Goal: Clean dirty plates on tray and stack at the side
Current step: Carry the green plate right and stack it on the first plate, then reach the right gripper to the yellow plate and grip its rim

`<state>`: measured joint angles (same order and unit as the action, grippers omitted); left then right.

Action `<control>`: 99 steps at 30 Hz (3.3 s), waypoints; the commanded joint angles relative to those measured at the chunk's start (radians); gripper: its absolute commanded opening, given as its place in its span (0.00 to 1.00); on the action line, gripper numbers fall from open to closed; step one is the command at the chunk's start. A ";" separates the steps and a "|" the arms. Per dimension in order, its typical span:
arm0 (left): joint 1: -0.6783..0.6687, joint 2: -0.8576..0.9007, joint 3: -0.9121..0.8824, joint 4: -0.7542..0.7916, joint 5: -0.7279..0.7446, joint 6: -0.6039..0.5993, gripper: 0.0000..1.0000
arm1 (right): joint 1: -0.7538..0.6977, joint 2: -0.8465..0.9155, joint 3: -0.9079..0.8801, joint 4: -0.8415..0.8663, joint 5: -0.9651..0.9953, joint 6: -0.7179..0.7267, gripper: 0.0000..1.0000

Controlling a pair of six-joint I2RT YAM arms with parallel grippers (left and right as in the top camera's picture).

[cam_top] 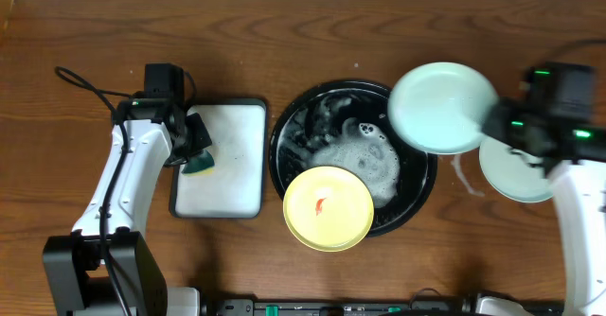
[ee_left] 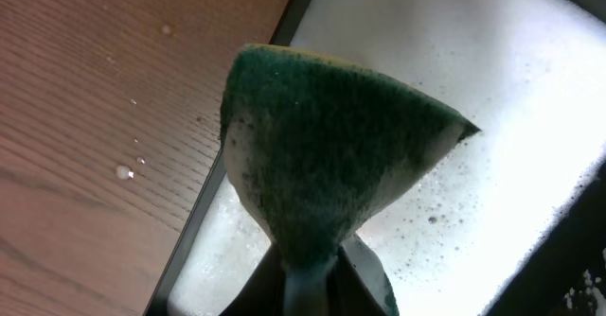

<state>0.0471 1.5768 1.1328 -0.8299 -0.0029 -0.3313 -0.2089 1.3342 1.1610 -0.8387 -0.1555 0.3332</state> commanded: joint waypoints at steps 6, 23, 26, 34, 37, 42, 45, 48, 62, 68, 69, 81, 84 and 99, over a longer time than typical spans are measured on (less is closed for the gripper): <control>0.004 0.003 -0.005 -0.002 -0.005 0.021 0.08 | -0.410 0.066 -0.006 -0.088 -0.098 0.002 0.01; 0.004 0.003 -0.005 -0.006 -0.005 0.021 0.08 | -0.580 0.218 -0.048 -0.060 -0.134 -0.037 0.54; 0.004 0.003 -0.005 -0.006 -0.005 0.021 0.08 | -0.517 0.148 -0.048 -0.064 -0.246 -0.089 0.56; 0.004 0.003 -0.005 -0.006 -0.005 0.021 0.08 | -0.116 -0.055 -0.048 -0.119 -0.286 -0.194 0.53; 0.004 0.003 -0.005 -0.006 -0.005 0.021 0.08 | 0.075 -0.063 -0.049 -0.145 -0.242 -0.193 0.45; 0.004 0.003 -0.005 -0.006 -0.005 0.021 0.08 | 0.351 -0.019 -0.061 -0.150 -0.240 -0.198 0.46; 0.004 0.003 -0.005 -0.006 -0.005 0.021 0.08 | 0.483 0.038 -0.076 -0.148 -0.216 -0.192 0.50; 0.004 0.003 -0.005 -0.007 -0.005 0.021 0.08 | 0.580 0.113 -0.101 -0.148 -0.155 -0.149 0.51; 0.004 0.003 -0.005 -0.007 -0.005 0.021 0.08 | 0.758 0.406 -0.143 -0.130 -0.146 -0.076 0.36; 0.004 0.003 -0.005 -0.007 -0.005 0.021 0.08 | 0.744 0.403 -0.141 -0.112 -0.143 -0.084 0.38; 0.004 0.003 -0.005 -0.007 -0.005 0.021 0.08 | 0.744 0.395 -0.138 -0.114 -0.149 -0.091 0.40; 0.004 0.003 -0.005 -0.006 -0.005 0.021 0.08 | 0.769 0.353 -0.167 -0.091 -0.200 0.201 0.50; 0.004 0.003 -0.005 -0.007 -0.005 0.021 0.08 | 0.790 0.375 -0.211 -0.026 -0.200 0.261 0.41; 0.004 0.003 -0.005 -0.014 -0.005 0.024 0.08 | 0.579 0.354 -0.166 0.101 -0.037 0.048 0.01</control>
<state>0.0471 1.5768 1.1328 -0.8394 -0.0029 -0.3244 0.4191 1.7061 0.9592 -0.7620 -0.2630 0.4919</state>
